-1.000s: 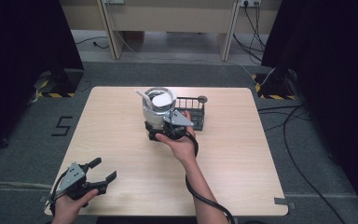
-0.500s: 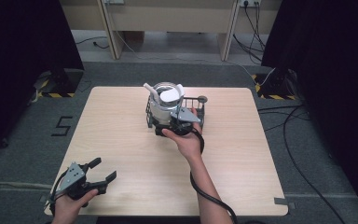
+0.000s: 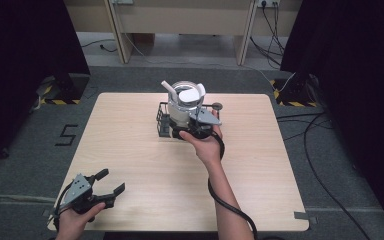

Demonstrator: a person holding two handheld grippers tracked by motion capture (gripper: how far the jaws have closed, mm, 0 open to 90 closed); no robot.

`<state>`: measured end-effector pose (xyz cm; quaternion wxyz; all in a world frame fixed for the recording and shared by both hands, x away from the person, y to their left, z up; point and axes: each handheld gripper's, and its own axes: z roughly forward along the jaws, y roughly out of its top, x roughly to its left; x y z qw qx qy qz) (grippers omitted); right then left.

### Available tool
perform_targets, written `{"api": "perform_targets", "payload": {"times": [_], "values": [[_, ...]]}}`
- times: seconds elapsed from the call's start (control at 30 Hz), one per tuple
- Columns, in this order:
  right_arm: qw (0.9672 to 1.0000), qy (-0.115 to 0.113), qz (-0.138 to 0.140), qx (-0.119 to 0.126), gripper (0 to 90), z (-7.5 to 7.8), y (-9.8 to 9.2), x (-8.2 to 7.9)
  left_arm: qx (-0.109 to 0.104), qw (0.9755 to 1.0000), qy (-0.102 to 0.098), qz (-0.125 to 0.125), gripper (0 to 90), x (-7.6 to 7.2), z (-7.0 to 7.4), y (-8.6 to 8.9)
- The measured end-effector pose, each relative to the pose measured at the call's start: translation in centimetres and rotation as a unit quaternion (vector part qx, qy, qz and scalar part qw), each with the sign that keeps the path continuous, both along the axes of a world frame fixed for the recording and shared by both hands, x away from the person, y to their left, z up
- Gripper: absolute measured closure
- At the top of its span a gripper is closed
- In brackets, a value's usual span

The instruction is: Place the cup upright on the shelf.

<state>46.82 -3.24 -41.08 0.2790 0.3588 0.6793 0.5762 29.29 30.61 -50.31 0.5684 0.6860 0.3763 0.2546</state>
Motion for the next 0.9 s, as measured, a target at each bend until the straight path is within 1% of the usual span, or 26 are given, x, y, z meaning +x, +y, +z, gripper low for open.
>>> {"api": "perform_targets", "payload": {"times": [0.23, 0.27, 0.37, 0.5, 0.57, 0.9], "values": [[1.0000, 0.001, -0.006, 0.000, 11.0, 0.6, -0.6, 0.5, 0.000, 1.0000, -0.001, 0.001, 14.7, 0.0, 0.0, 0.0], [1.0000, -0.002, -0.009, -0.003, 11.0, 0.7, -0.7, 0.6, 0.000, 1.0000, -0.001, 0.001, 14.7, -0.1, 0.0, 0.0], [0.9999, -0.002, -0.013, 0.004, 11.0, 1.0, -1.1, 0.7, 0.000, 1.0000, 0.000, 0.001, 14.7, 0.0, 0.0, 0.0], [0.9997, -0.007, -0.024, 0.004, 11.0, 1.2, -1.5, 1.1, 0.000, 1.0000, 0.000, 0.002, 14.7, 0.0, 0.0, 0.0], [0.9996, -0.003, -0.026, 0.009, 11.0, 1.3, -1.7, 1.3, 0.000, 1.0000, 0.000, 0.003, 14.6, 0.0, 0.0, 0.1], [0.9993, -0.004, -0.036, 0.003, 11.0, 1.6, -2.3, 2.0, -0.003, 1.0000, -0.001, 0.004, 14.6, 0.0, 0.0, 0.1]]}}
